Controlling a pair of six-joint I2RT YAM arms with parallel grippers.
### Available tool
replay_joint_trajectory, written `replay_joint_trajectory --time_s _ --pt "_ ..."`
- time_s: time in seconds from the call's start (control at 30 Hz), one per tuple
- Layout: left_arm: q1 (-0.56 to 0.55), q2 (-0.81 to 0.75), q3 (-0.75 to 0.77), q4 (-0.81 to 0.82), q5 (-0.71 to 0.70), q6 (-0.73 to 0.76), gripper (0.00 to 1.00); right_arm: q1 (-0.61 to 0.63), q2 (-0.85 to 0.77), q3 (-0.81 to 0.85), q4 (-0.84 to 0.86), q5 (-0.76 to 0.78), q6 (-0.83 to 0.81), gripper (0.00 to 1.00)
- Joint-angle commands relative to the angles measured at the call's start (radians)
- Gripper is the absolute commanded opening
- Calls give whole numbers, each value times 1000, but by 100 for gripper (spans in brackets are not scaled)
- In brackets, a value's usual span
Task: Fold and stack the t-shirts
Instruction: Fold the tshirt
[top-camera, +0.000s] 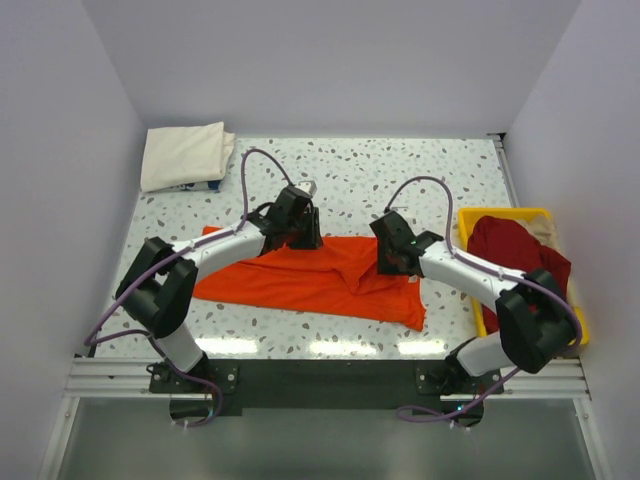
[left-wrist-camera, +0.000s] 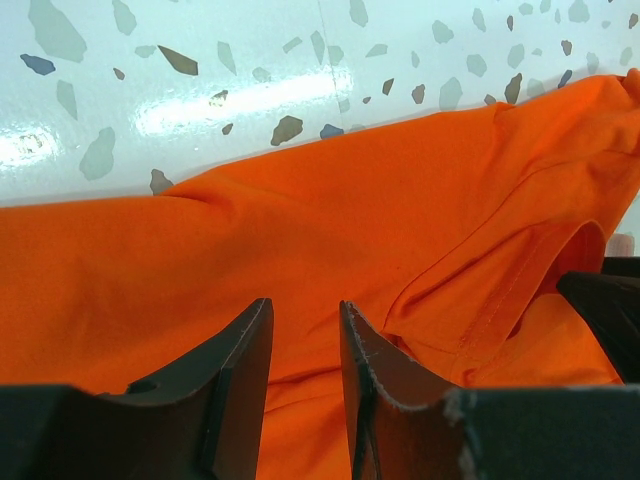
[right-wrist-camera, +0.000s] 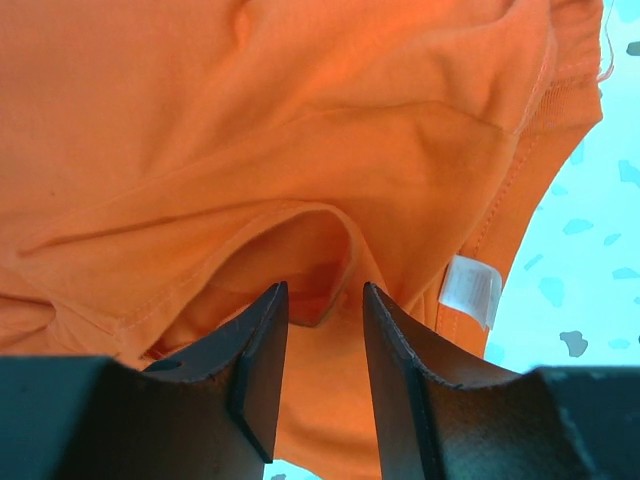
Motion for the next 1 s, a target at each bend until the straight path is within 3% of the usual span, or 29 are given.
replay_joint_trajectory --time_s 0.0,0.17,0.3,0.5,0.97 --pt "-7 -2 5 28 -4 26 38 9 -57 -32 0 28 18 38" --pt "-6 1 5 38 5 23 37 9 -114 -69 -29 28 20 17" --pt "-7 1 -1 41 7 21 37 9 -161 -99 -55 28 20 7" --pt "-7 1 -9 45 10 18 37 9 -216 -127 -96 23 20 0" --pt "-7 12 1 47 22 18 37 38 -316 -201 -141 -59 104 0"
